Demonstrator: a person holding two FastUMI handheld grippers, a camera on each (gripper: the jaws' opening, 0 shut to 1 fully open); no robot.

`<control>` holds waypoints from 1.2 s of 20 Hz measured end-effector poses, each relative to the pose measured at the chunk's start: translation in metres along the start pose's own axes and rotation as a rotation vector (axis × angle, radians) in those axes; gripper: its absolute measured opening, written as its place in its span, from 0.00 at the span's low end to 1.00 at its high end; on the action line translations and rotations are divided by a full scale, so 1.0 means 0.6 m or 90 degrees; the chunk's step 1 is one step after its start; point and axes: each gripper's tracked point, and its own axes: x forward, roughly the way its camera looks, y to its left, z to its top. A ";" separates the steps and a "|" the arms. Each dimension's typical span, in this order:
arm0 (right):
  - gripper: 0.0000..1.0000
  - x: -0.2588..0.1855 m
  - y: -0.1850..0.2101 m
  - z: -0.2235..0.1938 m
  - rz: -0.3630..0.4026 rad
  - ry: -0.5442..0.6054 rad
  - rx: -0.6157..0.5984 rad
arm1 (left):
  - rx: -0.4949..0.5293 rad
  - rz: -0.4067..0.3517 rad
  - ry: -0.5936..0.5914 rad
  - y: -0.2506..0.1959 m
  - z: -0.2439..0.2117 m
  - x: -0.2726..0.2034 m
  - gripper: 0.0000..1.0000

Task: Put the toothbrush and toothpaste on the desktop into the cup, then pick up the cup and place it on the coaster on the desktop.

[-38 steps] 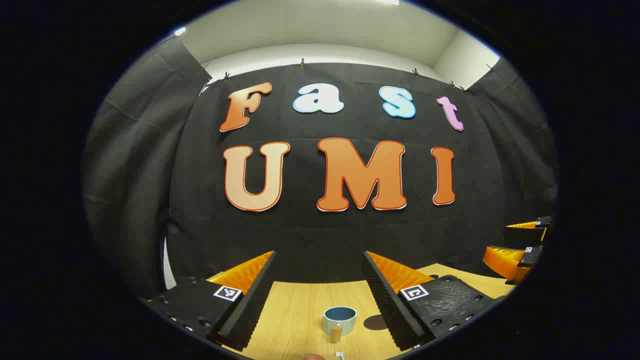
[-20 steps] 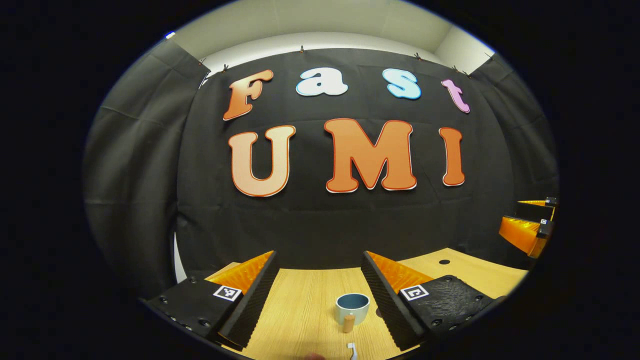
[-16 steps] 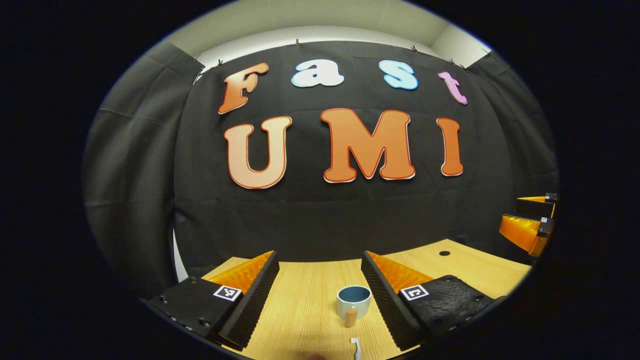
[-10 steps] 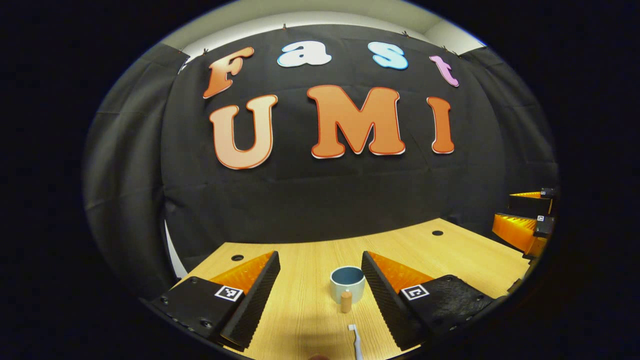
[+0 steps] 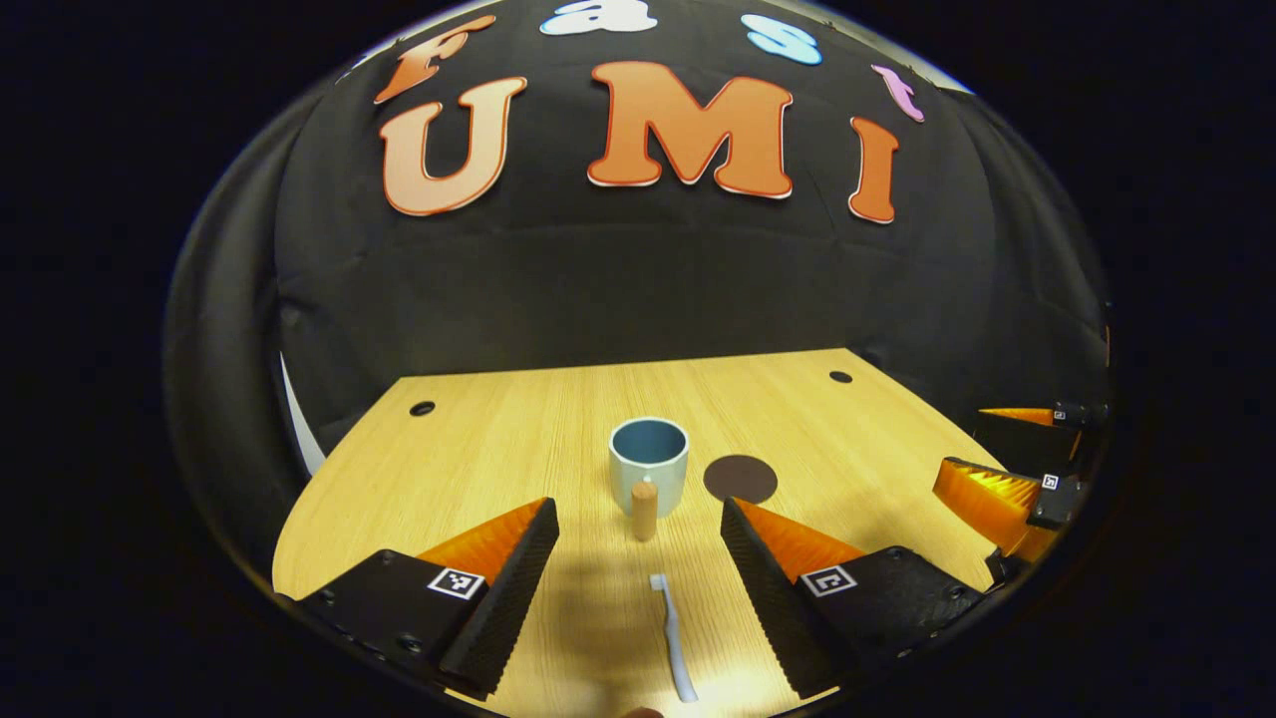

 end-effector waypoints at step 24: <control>0.89 0.025 0.062 -0.261 0.038 0.317 0.050 | -0.034 -0.017 0.353 -0.049 -0.258 0.067 0.95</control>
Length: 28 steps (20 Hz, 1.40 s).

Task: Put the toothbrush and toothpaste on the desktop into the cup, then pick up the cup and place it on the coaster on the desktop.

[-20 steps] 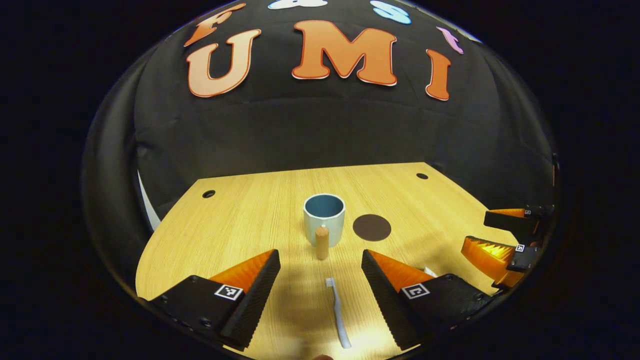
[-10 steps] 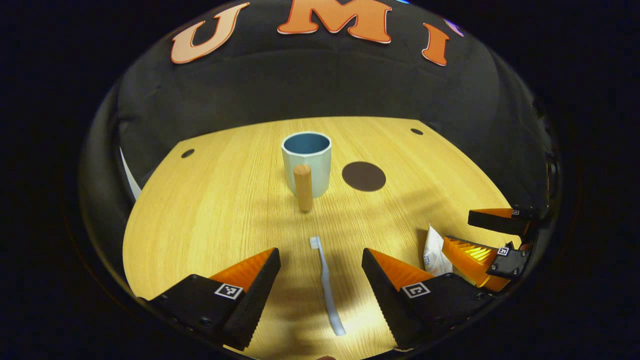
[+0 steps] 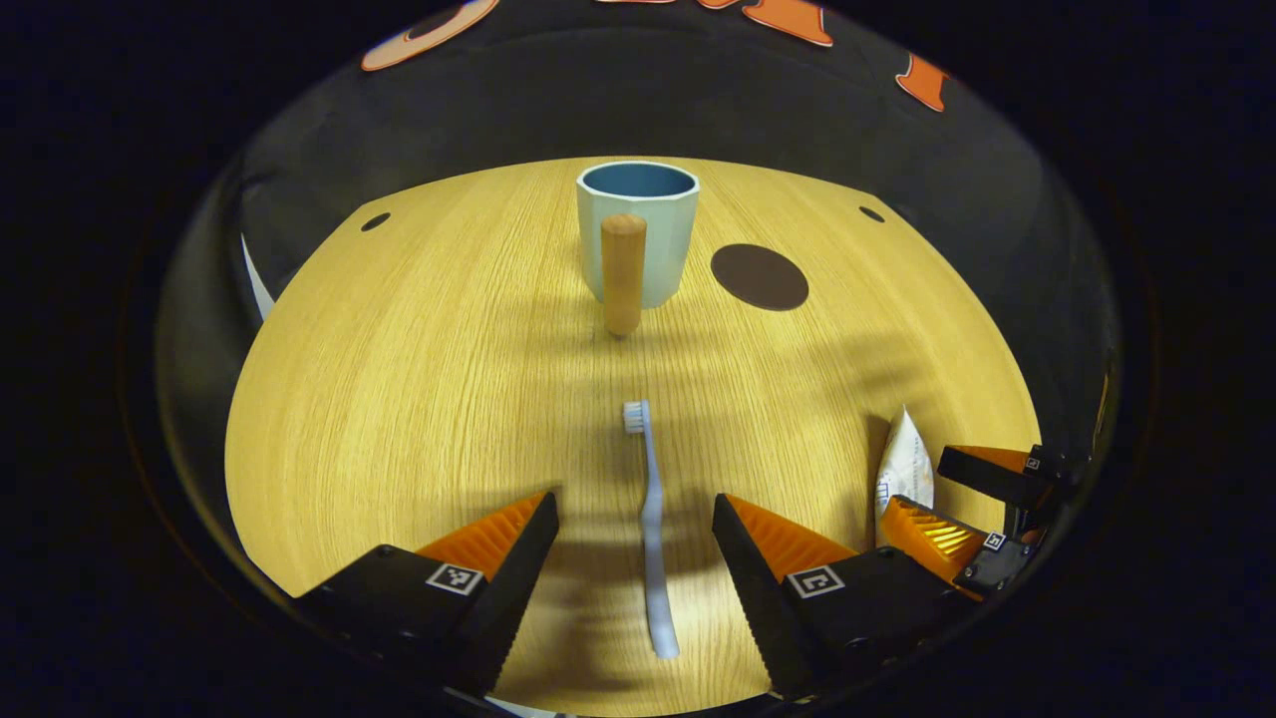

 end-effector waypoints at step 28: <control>0.06 0.017 0.030 0.031 0.104 -0.034 0.067 | -0.005 -0.065 -0.074 -0.047 0.065 0.010 0.08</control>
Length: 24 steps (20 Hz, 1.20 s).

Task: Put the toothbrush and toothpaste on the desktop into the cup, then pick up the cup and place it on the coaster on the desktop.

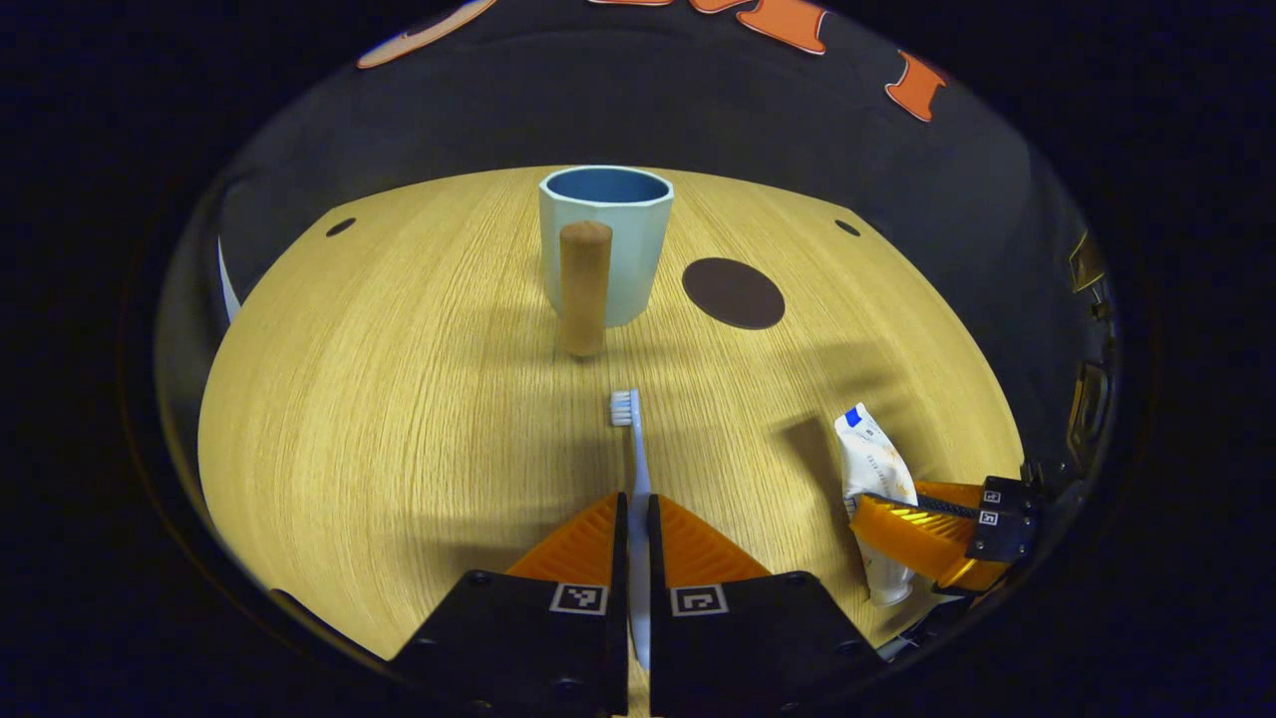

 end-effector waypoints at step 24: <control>0.06 -0.045 -0.016 0.142 -0.047 -0.190 -0.032 | -0.021 0.040 -0.373 0.113 0.165 -0.151 0.06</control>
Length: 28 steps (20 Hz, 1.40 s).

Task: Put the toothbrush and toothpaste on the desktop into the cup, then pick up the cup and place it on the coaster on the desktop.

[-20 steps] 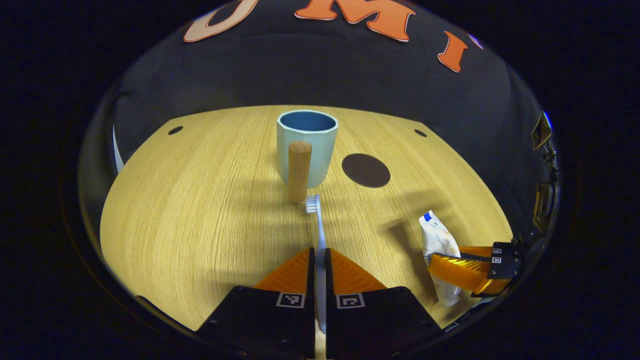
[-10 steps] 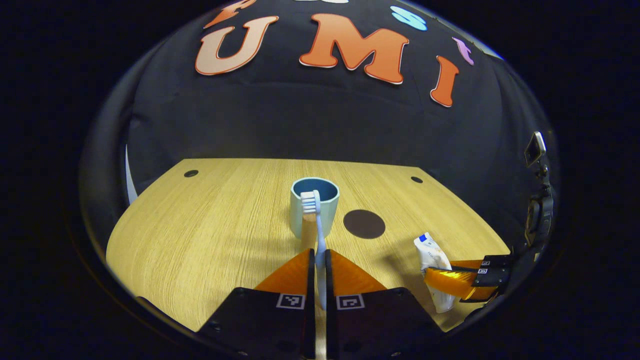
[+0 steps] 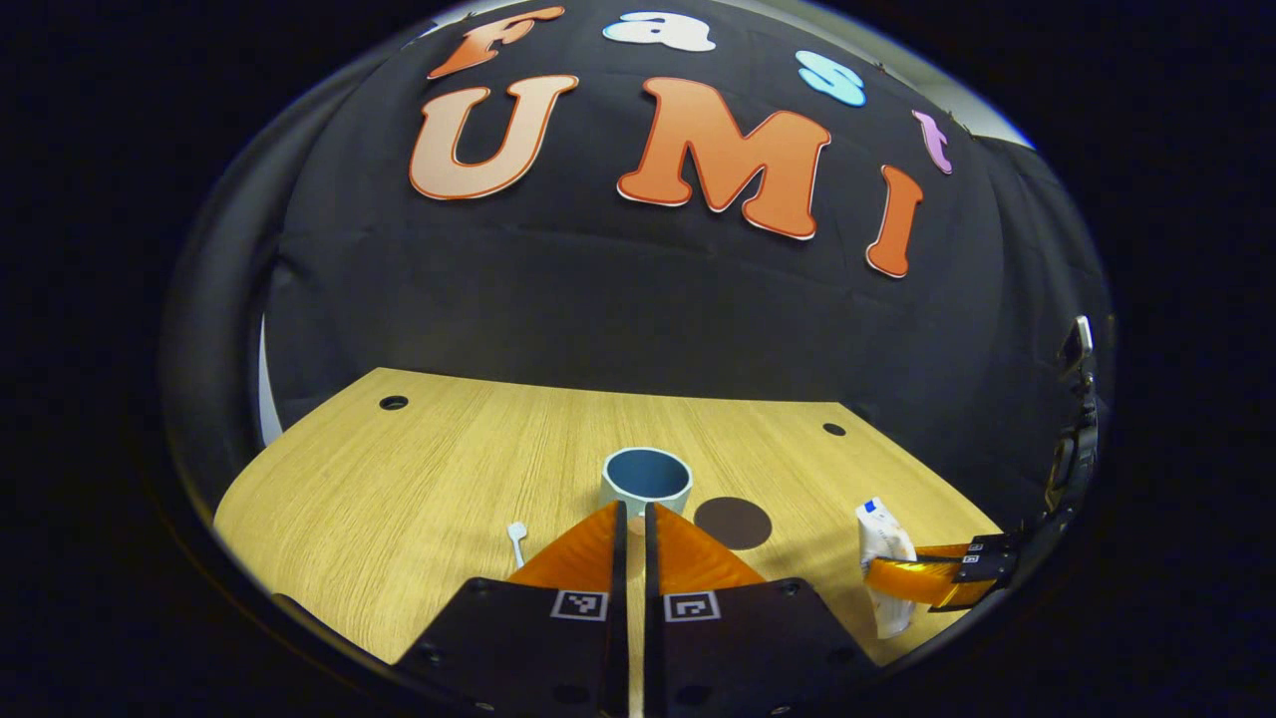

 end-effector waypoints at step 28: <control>0.06 -0.006 0.012 -0.007 0.017 -0.003 -0.014 | -0.039 0.202 0.300 0.220 -0.199 0.038 0.73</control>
